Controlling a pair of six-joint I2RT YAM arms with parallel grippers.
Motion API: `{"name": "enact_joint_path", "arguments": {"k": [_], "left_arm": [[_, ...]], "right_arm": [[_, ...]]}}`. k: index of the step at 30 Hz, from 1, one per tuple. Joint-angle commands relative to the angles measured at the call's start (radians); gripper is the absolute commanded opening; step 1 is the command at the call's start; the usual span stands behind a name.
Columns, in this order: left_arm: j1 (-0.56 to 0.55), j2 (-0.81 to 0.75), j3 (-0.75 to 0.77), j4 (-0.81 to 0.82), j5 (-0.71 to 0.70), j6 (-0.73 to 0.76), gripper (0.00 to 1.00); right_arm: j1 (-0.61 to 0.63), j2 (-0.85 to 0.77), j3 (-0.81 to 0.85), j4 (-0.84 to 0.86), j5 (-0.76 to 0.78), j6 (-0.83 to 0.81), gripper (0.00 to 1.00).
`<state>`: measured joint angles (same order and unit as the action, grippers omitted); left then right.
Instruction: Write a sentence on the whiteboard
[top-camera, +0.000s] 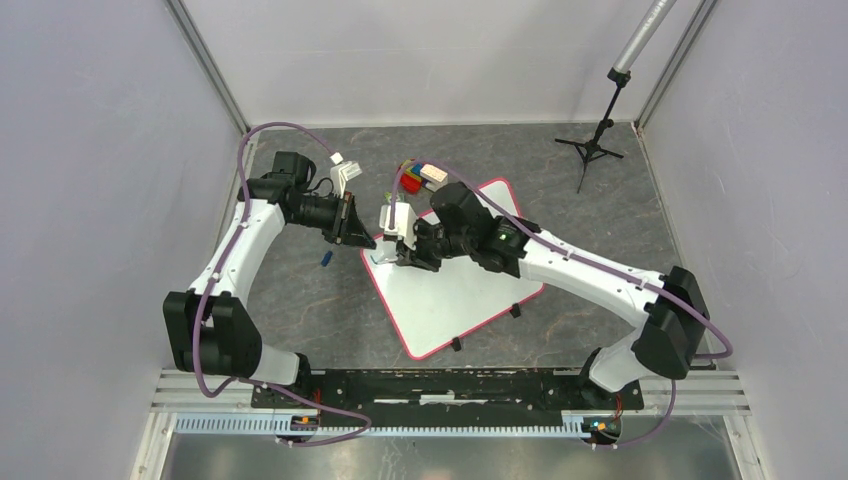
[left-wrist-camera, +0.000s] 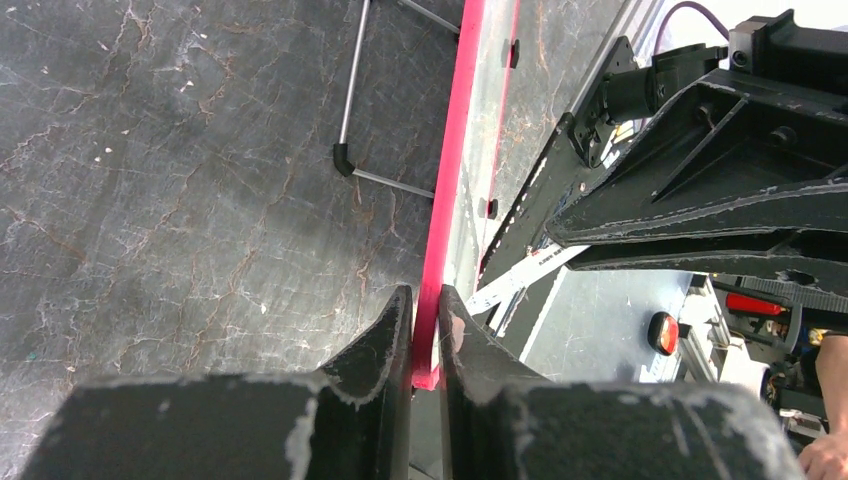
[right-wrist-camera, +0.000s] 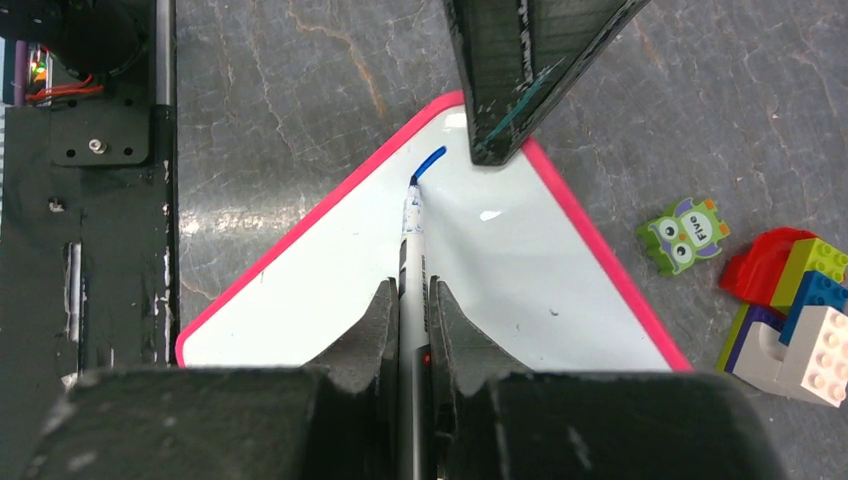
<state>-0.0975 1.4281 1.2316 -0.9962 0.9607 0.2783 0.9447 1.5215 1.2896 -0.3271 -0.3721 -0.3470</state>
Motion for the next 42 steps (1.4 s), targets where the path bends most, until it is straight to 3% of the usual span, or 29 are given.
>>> {"name": "enact_joint_path", "arguments": {"k": [1,27,42], "left_arm": [[0.004,-0.013,0.016,0.016,-0.007,0.033,0.04],[0.004,-0.011,0.013,0.016,-0.002,0.034,0.03],[0.004,-0.008,0.014,0.014,-0.002,0.037,0.03]], "right_arm": [[0.002,-0.049,-0.046,-0.010,0.034,-0.021,0.00],[-0.023,0.026,0.086,-0.031,0.064,-0.038,0.00],[-0.024,-0.060,-0.054,-0.046,0.055,-0.042,0.00]]}}
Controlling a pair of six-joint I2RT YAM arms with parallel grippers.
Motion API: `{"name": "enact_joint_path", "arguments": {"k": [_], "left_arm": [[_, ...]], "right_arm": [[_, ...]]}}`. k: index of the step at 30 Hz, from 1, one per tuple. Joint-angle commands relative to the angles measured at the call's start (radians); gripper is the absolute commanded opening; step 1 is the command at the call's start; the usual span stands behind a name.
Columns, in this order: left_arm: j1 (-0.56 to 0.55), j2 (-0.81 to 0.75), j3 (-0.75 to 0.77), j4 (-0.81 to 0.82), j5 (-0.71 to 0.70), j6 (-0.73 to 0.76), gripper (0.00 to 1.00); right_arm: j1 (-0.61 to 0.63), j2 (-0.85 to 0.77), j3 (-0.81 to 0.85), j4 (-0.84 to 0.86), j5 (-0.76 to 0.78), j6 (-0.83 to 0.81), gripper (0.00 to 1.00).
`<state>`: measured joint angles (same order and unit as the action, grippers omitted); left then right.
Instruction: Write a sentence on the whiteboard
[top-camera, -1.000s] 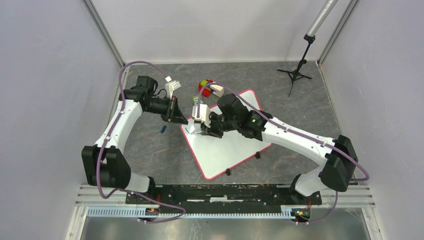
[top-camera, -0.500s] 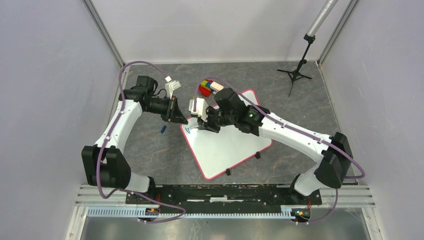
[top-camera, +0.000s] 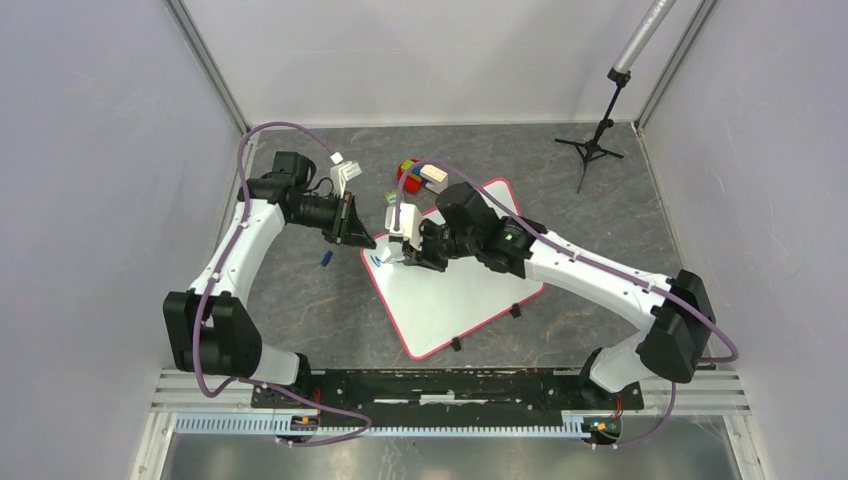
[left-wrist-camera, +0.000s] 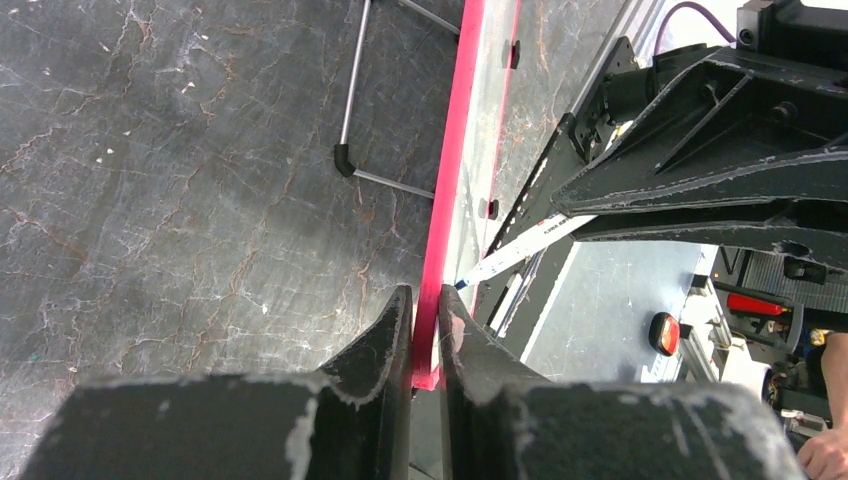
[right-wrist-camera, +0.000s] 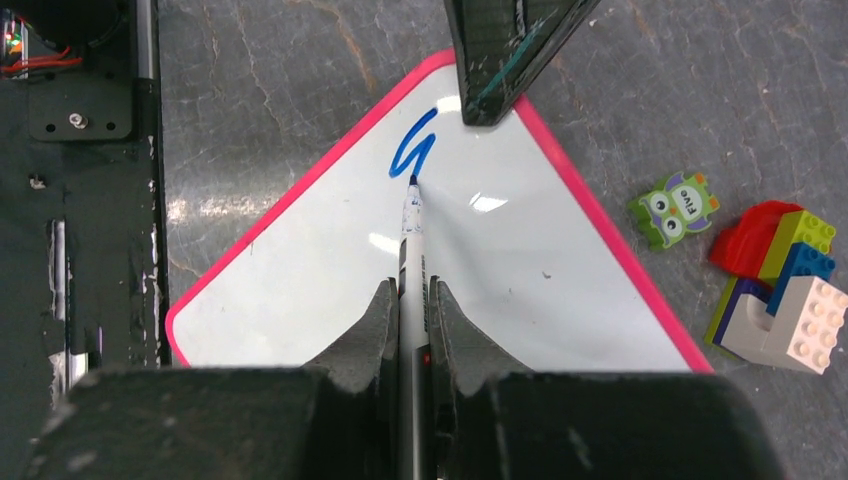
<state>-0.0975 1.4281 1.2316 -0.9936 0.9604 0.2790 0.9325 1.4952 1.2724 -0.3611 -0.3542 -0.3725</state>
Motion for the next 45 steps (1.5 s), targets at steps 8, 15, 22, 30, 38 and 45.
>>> {"name": "enact_joint_path", "arguments": {"k": [8,15,22,30,38,45], "left_arm": [[0.003,-0.011,0.012,0.012,-0.002,0.035,0.03],[0.005,-0.012,0.013,0.012,-0.002,0.035,0.03],[0.004,-0.014,0.008,0.012,-0.002,0.037,0.03],[0.003,-0.015,0.007,0.012,-0.003,0.038,0.03],[0.004,-0.013,0.010,0.012,-0.002,0.038,0.03],[0.004,-0.017,0.008,0.012,-0.003,0.038,0.02]], "right_arm": [[-0.011,-0.040,-0.043,-0.009,0.030,-0.013,0.00],[-0.023,-0.011,0.020,-0.007,0.051,-0.011,0.00],[-0.043,0.022,0.069,-0.008,0.043,-0.009,0.00],[-0.044,0.039,0.109,-0.021,0.036,-0.013,0.00],[-0.045,-0.016,0.083,-0.039,0.006,-0.009,0.00],[-0.046,-0.074,0.001,-0.033,0.023,-0.011,0.00]]}}
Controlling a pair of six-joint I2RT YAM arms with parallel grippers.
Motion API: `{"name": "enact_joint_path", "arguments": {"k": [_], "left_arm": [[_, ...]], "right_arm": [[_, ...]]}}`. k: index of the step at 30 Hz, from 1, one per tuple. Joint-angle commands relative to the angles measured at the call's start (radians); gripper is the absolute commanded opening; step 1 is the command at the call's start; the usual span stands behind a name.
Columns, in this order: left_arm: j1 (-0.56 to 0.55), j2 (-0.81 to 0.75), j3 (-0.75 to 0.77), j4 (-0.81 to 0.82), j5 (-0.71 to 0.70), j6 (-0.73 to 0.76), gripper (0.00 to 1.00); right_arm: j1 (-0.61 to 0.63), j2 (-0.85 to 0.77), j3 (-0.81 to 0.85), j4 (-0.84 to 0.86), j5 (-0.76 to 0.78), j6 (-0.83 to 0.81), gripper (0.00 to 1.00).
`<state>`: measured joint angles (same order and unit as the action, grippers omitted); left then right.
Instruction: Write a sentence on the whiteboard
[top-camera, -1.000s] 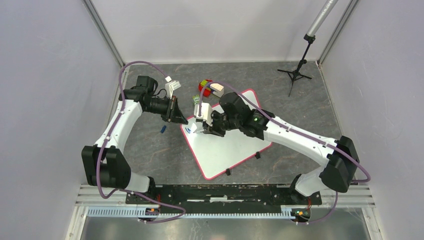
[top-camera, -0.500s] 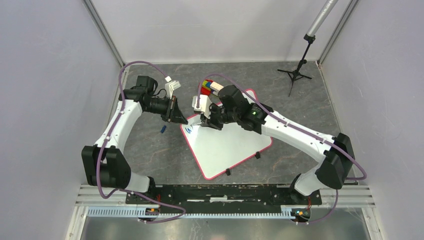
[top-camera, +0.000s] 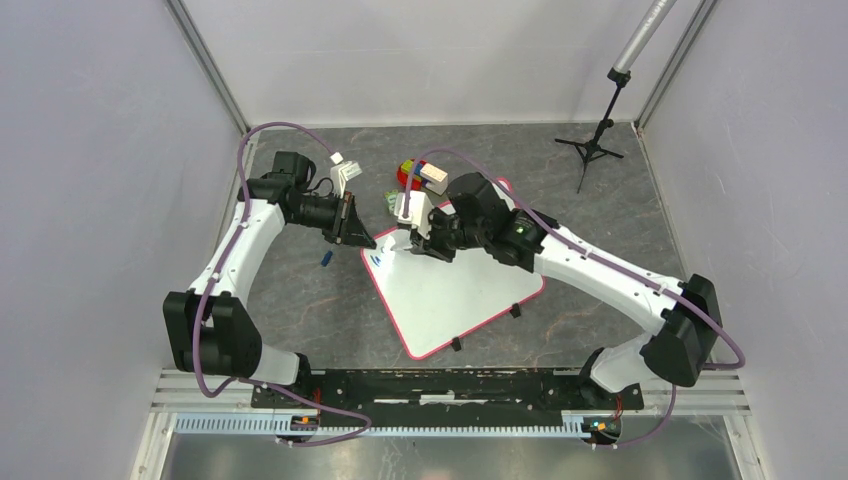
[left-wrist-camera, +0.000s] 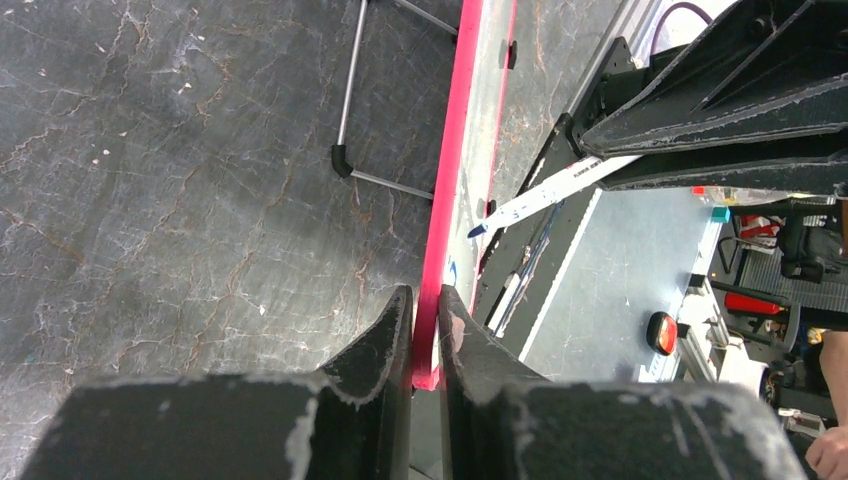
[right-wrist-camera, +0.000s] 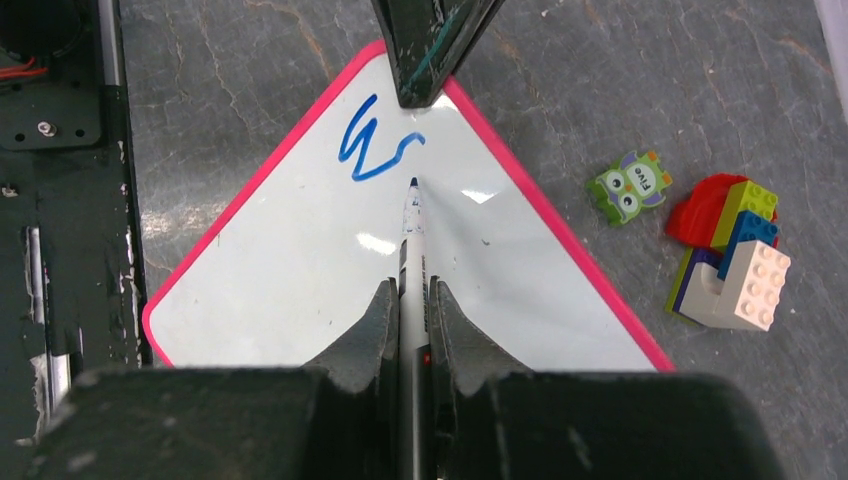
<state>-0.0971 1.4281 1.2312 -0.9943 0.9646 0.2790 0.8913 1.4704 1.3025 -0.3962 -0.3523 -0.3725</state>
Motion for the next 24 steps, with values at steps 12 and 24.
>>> {"name": "enact_joint_path", "arguments": {"k": [12,24], "left_arm": [[0.003,-0.017,0.005,0.019,-0.008,0.033,0.02],[0.003,-0.018,0.004,0.020,-0.010,0.035,0.03]], "right_arm": [[-0.004,-0.039,-0.048,0.027,0.017,0.007,0.00],[-0.005,0.016,0.007,0.035,0.019,0.017,0.00]]}}
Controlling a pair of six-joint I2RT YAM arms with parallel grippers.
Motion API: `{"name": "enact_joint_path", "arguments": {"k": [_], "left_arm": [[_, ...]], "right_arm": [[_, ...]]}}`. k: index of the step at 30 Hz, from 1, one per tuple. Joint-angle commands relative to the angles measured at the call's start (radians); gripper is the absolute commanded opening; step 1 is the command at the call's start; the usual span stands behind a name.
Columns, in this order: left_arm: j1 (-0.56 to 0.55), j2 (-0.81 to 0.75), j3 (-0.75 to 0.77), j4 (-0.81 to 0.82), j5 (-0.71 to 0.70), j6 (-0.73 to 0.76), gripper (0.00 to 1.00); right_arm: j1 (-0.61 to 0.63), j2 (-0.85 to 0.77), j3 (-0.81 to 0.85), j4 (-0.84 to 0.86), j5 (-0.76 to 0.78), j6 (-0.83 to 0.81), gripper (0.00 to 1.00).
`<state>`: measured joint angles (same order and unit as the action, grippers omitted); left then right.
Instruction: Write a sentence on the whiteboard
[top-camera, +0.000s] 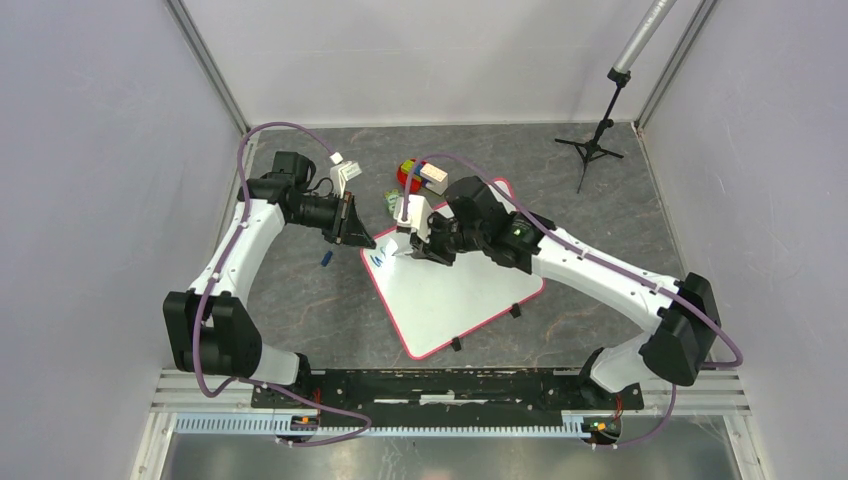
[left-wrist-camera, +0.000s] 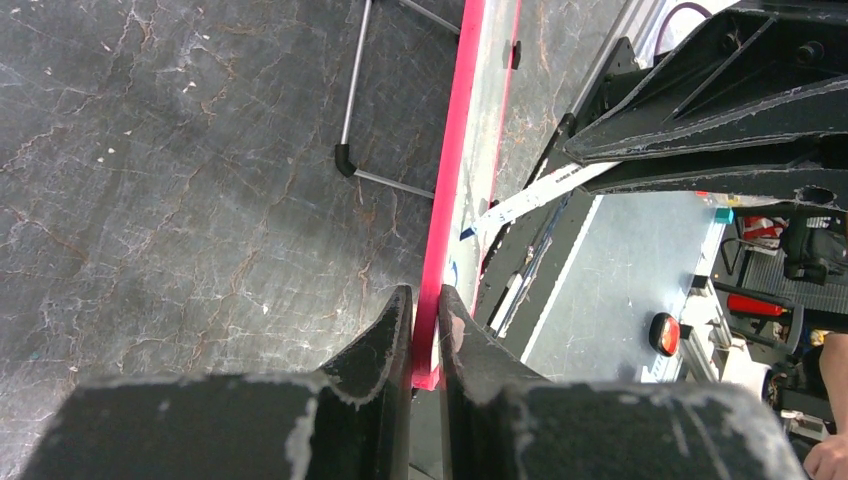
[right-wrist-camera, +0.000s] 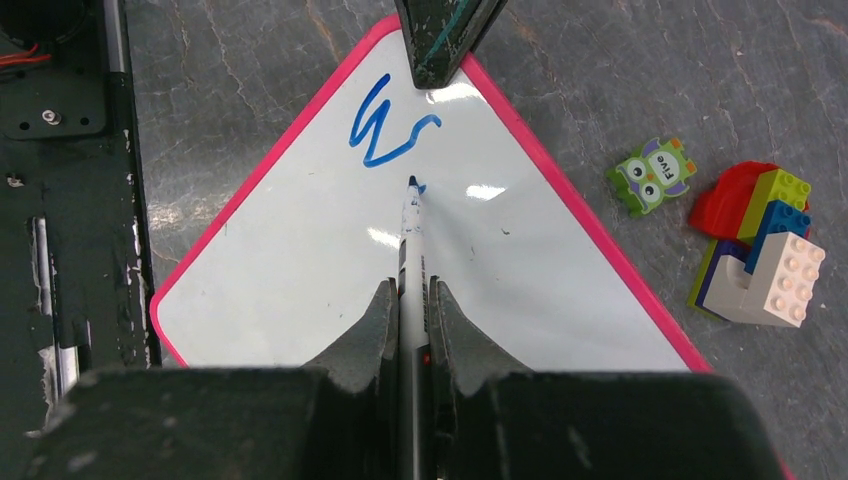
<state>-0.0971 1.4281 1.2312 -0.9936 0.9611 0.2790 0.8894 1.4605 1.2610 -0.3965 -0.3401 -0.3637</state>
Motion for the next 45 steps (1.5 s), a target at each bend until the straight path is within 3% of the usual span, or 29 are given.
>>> {"name": "enact_joint_path", "arguments": {"k": [1,45], "left_arm": [[0.004,-0.018,0.004,0.019,-0.007,0.035,0.02],[0.004,-0.016,0.004,0.019,-0.009,0.037,0.02]], "right_arm": [[-0.002,0.030,0.051,0.035,0.003,0.008,0.00],[-0.007,-0.034,-0.033,0.023,0.014,-0.029,0.00]]}}
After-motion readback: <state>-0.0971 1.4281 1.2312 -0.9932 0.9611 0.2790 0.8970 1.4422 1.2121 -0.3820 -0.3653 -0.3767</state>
